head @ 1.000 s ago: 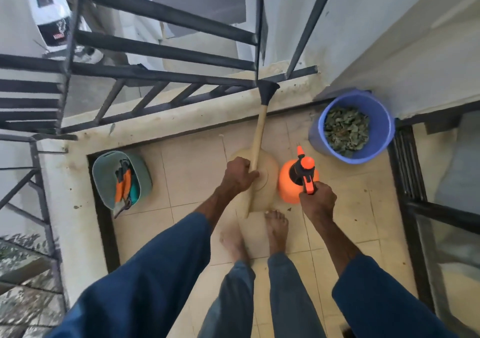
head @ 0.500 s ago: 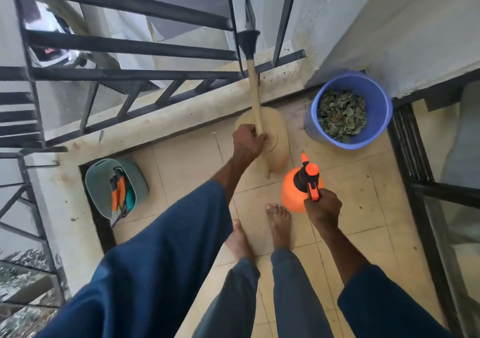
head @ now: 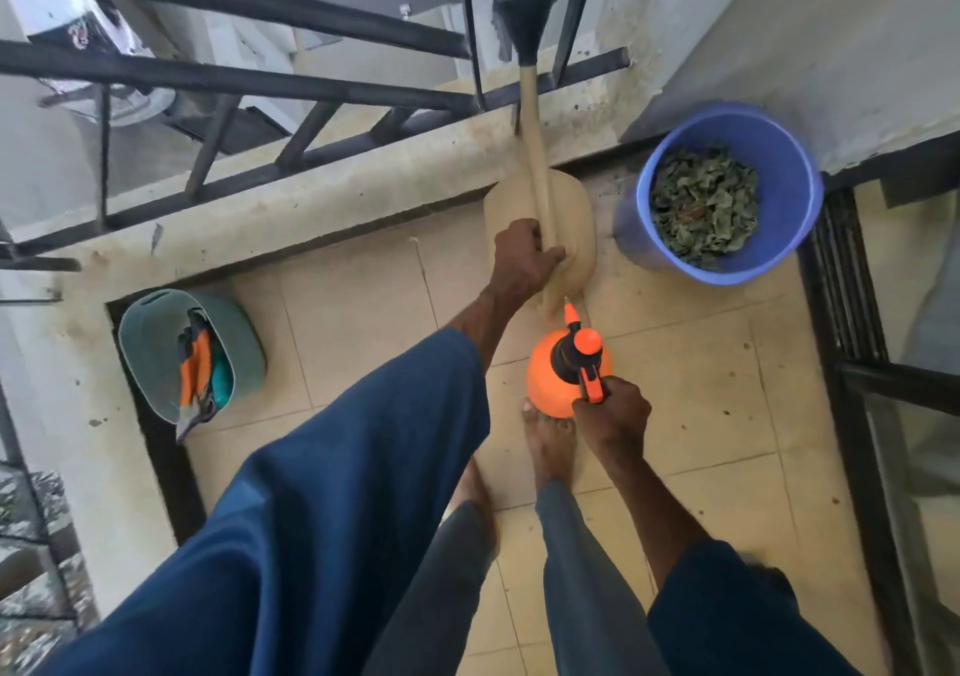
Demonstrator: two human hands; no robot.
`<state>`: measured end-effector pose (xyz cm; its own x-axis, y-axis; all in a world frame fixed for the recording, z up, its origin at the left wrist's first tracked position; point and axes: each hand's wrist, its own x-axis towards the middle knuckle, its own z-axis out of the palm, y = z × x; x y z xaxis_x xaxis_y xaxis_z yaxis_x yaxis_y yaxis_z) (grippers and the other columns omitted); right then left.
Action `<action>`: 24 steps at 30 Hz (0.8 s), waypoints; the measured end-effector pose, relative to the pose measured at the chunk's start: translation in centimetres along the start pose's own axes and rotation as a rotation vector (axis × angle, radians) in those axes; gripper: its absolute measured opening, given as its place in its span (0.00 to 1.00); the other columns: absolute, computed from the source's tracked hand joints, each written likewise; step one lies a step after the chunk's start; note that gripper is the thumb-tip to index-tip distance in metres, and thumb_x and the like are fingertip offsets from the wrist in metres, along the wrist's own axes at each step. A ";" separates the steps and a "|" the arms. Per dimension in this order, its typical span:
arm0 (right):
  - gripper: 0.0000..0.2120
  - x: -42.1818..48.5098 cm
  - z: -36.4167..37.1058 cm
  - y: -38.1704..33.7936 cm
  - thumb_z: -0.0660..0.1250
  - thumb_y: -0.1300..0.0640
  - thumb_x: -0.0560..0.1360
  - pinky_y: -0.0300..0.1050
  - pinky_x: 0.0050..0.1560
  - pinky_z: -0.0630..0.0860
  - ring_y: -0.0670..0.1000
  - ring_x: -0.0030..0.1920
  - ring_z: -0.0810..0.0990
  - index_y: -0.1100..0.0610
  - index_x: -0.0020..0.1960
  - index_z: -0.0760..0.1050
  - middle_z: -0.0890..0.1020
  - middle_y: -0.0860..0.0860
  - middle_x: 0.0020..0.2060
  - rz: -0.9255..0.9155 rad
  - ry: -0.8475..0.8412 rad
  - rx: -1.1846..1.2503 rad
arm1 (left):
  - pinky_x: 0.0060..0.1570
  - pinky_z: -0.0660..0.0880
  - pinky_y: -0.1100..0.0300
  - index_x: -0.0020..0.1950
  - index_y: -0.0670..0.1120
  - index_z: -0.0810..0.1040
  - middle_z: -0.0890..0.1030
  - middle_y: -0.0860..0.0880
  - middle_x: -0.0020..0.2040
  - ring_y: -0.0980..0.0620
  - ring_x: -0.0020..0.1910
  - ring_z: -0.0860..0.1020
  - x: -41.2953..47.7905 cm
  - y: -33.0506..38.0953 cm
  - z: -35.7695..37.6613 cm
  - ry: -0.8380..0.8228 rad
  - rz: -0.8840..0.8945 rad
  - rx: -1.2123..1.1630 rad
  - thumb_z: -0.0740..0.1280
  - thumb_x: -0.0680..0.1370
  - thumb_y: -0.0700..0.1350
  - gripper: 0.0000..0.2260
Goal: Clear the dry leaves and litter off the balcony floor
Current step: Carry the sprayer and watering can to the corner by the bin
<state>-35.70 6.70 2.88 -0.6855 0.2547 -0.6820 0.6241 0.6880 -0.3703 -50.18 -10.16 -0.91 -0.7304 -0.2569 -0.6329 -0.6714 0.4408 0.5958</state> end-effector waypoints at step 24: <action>0.05 0.6 8.5 -9.1 0.69 0.64 0.64 0.51 0.33 0.68 0.54 0.30 0.71 0.63 0.35 0.73 0.74 0.53 0.26 -0.408 -0.136 -0.032 | 0.39 0.67 0.76 0.47 0.44 0.80 0.80 0.53 0.43 0.55 0.41 0.77 -4.0 -9.2 -9.8 0.502 -0.008 -0.166 0.65 0.78 0.36 0.06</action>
<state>-38.58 -5.18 0.43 -0.8169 -0.1332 -0.5612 0.2984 0.7350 -0.6089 -42.29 -21.60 0.94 -0.6681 -0.6580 -0.3472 -0.6582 0.3051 0.6883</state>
